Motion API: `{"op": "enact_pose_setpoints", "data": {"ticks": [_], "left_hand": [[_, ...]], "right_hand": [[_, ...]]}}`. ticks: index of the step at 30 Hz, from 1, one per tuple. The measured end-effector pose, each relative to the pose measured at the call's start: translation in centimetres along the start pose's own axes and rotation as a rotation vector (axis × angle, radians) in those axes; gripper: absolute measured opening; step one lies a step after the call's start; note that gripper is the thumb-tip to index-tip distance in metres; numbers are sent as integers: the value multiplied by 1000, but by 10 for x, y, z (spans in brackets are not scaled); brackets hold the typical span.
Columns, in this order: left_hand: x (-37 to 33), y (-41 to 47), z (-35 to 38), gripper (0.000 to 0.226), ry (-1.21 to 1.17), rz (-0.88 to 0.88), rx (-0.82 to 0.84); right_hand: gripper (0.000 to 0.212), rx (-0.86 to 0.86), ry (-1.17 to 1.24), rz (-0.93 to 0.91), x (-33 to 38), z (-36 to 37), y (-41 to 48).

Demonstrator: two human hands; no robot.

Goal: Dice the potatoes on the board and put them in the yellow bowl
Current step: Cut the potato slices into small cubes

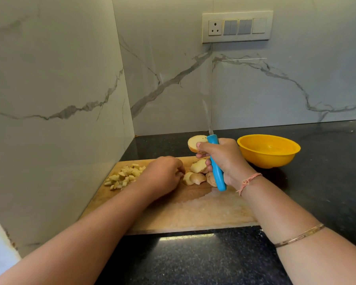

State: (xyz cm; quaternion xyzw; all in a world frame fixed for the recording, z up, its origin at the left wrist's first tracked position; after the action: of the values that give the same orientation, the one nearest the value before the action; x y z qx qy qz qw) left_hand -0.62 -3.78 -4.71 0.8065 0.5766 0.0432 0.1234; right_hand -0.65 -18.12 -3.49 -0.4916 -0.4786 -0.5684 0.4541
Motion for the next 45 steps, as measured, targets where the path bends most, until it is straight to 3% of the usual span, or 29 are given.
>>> {"op": "enact_pose_setpoints", "data": {"ticks": [6, 11, 16, 22, 27, 31, 38, 45], "left_hand": [[4, 1, 0, 7, 15, -49, -18], [12, -5, -8, 23, 240, -161, -88], [-9, -5, -5, 28, 132, 28, -65], [-10, -2, 3, 25, -42, -14, -21], [-1, -6, 0, 24, 37, -48, -22], [18, -10, -13, 25, 171, -178, -36], [29, -20, -29, 25, -63, -265, -161], [26, -28, -20, 44, -208, -144, 87]], "right_hand": [[19, 22, -27, -8, 0, 3, 1], [20, 18, -39, -21, -1, 2, 1], [20, 21, -62, -28, -1, 3, 1], [14, 13, -73, -36, -1, 3, 0], [13, 33, -112, -11, -2, 4, -1], [12, 117, -141, 15, -2, 6, -3], [18, 406, -339, 112, -5, 17, -16], [29, 405, -601, 67, -6, 20, -19]]}}
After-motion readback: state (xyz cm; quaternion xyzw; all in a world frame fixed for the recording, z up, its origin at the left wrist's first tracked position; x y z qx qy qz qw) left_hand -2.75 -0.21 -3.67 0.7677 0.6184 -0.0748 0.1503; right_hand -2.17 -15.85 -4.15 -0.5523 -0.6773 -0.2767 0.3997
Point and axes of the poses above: each hand's wrist, its own y-axis towards the middle knuckle, its own z-axis out of the palm, x = y × z, the point moved 3 cm from there along y, towards the middle knuckle, and after that the axes turned 4 degrees about y, right-handed, at the moved point
